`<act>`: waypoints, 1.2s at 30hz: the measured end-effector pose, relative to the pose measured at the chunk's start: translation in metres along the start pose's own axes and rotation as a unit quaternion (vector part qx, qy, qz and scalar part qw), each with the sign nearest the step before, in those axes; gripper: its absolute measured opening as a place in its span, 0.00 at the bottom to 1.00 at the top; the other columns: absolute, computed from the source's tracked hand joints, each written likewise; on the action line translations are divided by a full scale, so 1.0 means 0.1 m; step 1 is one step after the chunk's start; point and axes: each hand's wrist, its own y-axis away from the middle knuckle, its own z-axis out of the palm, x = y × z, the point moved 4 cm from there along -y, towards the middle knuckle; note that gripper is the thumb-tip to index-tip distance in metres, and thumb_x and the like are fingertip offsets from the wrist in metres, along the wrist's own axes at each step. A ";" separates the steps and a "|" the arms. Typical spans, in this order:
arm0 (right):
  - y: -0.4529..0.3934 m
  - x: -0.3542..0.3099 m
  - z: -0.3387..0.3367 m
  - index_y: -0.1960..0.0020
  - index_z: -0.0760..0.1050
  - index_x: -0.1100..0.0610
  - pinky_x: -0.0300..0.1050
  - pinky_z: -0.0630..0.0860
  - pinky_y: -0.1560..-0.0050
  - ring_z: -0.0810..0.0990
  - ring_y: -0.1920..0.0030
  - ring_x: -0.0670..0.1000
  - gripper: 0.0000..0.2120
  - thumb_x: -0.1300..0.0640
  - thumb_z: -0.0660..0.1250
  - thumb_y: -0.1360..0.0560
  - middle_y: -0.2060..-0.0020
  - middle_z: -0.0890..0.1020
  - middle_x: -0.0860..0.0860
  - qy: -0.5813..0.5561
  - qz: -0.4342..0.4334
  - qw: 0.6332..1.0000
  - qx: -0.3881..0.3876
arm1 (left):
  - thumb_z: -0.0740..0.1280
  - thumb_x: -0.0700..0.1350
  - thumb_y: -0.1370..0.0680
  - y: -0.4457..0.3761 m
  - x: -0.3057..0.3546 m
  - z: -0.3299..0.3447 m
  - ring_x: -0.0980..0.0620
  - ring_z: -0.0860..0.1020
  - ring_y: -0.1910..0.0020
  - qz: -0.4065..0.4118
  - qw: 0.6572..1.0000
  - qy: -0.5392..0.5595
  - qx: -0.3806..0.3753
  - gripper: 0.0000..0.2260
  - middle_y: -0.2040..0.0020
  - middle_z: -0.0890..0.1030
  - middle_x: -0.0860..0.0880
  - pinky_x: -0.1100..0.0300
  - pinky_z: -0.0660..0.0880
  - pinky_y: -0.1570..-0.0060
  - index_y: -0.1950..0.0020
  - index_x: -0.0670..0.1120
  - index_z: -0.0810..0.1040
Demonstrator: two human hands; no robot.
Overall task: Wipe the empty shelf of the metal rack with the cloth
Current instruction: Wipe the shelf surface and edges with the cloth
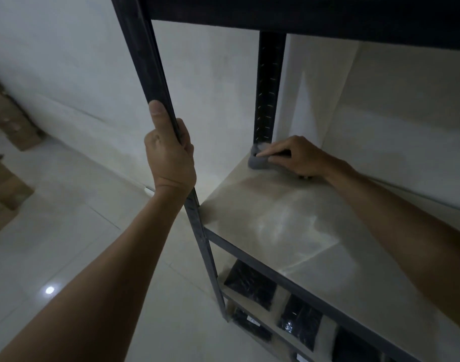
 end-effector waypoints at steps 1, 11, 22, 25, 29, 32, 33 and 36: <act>0.01 -0.04 -0.02 0.37 0.82 0.47 0.34 0.71 0.32 0.79 0.38 0.39 0.14 0.58 0.71 0.22 0.38 0.83 0.42 0.000 -0.015 0.999 -0.041 | 0.47 0.59 0.15 0.00 0.00 0.00 0.46 0.51 0.71 0.002 1.000 -0.002 0.001 0.26 0.75 0.60 0.53 0.58 0.52 0.72 0.70 0.47 0.59; -0.35 0.02 -0.03 0.38 0.83 0.49 0.53 0.71 0.28 0.79 0.35 0.47 0.17 0.60 0.75 0.25 0.37 0.82 0.47 0.027 -0.039 0.998 0.032 | 0.46 0.59 0.15 0.00 0.00 0.00 0.48 0.52 0.73 0.006 1.000 -0.021 0.003 0.27 0.74 0.56 0.50 0.59 0.52 0.73 0.71 0.47 0.57; -0.35 -0.08 -0.17 0.41 0.85 0.48 0.30 0.76 0.45 0.83 0.46 0.40 0.14 0.56 0.77 0.27 0.46 0.86 0.42 -0.045 -0.024 0.994 -0.102 | 0.47 0.56 0.14 0.01 -0.01 0.00 0.50 0.55 0.74 0.009 0.999 -0.029 0.019 0.28 0.75 0.60 0.51 0.58 0.53 0.71 0.73 0.47 0.61; -0.42 -0.04 -0.23 0.36 0.82 0.50 0.38 0.76 0.39 0.82 0.43 0.44 0.18 0.57 0.76 0.25 0.42 0.85 0.47 -0.022 -0.023 0.999 -0.014 | 0.47 0.56 0.14 0.01 -0.01 0.00 0.51 0.58 0.76 0.018 0.999 -0.037 0.015 0.30 0.77 0.61 0.53 0.59 0.56 0.71 0.76 0.51 0.64; -0.28 -0.04 0.07 0.29 0.76 0.50 0.48 0.73 0.30 0.78 0.34 0.51 0.21 0.53 0.71 0.22 0.34 0.80 0.50 0.007 0.017 1.000 0.012 | 0.47 0.57 0.14 0.01 0.00 -0.01 0.51 0.57 0.75 0.018 0.999 -0.026 0.016 0.29 0.75 0.60 0.51 0.59 0.55 0.72 0.75 0.49 0.63; -0.07 -0.13 0.16 0.29 0.76 0.46 0.49 0.73 0.31 0.78 0.36 0.48 0.19 0.52 0.69 0.20 0.33 0.80 0.48 0.001 0.016 1.000 0.017 | 0.49 0.61 0.18 0.02 0.01 -0.01 0.50 0.56 0.75 0.021 0.999 -0.027 0.012 0.28 0.75 0.60 0.51 0.59 0.55 0.72 0.75 0.50 0.62; 0.01 -0.18 0.18 0.30 0.76 0.43 0.45 0.73 0.32 0.77 0.37 0.45 0.19 0.52 0.69 0.20 0.33 0.79 0.46 0.000 0.010 1.000 0.006 | 0.49 0.63 0.20 0.01 0.01 0.00 0.50 0.56 0.75 0.021 0.999 -0.028 0.013 0.27 0.75 0.59 0.51 0.60 0.55 0.72 0.75 0.50 0.62; 0.26 -0.39 0.26 0.33 0.78 0.41 0.29 0.71 0.36 0.78 0.39 0.35 0.18 0.51 0.70 0.21 0.37 0.80 0.36 -0.055 -0.006 0.995 -0.079 | 0.50 0.64 0.24 0.00 0.03 0.01 0.49 0.56 0.75 0.023 0.999 -0.020 0.010 0.25 0.75 0.59 0.50 0.59 0.55 0.72 0.76 0.50 0.62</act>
